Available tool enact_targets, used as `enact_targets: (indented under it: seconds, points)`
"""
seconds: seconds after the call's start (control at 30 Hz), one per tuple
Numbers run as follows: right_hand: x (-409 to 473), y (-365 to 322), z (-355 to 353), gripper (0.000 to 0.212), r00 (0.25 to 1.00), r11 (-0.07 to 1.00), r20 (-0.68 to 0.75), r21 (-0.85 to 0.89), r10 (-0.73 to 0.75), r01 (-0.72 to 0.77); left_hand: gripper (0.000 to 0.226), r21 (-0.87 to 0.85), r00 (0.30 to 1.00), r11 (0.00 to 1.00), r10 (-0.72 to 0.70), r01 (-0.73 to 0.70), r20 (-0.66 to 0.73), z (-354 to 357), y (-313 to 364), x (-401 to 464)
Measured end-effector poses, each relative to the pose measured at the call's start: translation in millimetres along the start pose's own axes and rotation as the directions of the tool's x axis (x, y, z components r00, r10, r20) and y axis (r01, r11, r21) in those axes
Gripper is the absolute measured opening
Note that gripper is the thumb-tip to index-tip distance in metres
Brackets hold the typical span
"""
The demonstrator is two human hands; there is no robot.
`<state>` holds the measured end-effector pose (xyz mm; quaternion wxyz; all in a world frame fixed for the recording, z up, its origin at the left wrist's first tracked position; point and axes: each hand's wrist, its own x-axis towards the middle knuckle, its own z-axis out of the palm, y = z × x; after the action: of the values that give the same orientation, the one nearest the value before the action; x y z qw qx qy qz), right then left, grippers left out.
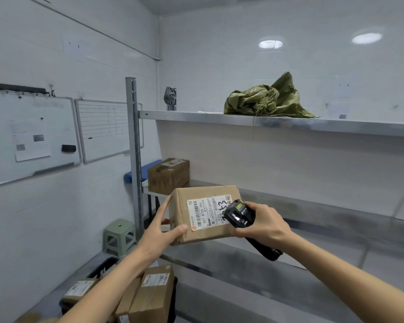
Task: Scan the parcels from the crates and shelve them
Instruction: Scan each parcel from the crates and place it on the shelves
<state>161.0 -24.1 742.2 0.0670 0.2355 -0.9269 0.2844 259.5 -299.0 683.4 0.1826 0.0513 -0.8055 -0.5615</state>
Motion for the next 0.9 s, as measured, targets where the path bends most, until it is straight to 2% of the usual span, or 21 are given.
enact_targets:
  seconds: [0.1,0.27,0.43,0.63,0.77,0.9]
  points:
    - [22.9,6.8,3.4,0.059,1.0,1.0,-0.002,-0.007,-0.01,0.01,0.1,-0.001,1.0,1.0,-0.003,0.003,0.017,3.7,-4.5,22.5]
    - [69.6,21.4,12.0,0.054,1.0,1.0,0.01,-0.009,-0.012,0.012,0.065,-0.083,0.993,0.994,-0.082,0.075,-0.085,12.5,-15.0,69.6]
    - [121.3,35.7,9.6,0.054,1.0,1.0,0.014,-0.008,-0.01,0.01,0.093,-0.046,0.997,0.997,-0.07,0.069,-0.035,19.3,-17.5,115.0]
    - [164.3,39.8,9.5,0.056,1.0,0.999,0.012,-0.03,-0.025,0.025,0.076,-0.105,0.995,0.992,-0.079,0.072,-0.066,26.3,-19.7,144.5]
    - [175.2,31.3,24.8,0.053,0.996,1.0,-0.091,-0.006,-0.017,0.016,0.076,-0.176,0.981,0.983,-0.083,0.052,-0.174,24.3,-24.7,160.6]
    - [179.2,19.4,50.3,0.063,0.999,0.996,-0.011,0.077,-0.047,0.047,0.079,-0.243,0.973,0.966,-0.139,0.091,-0.186,24.5,-34.2,174.5]
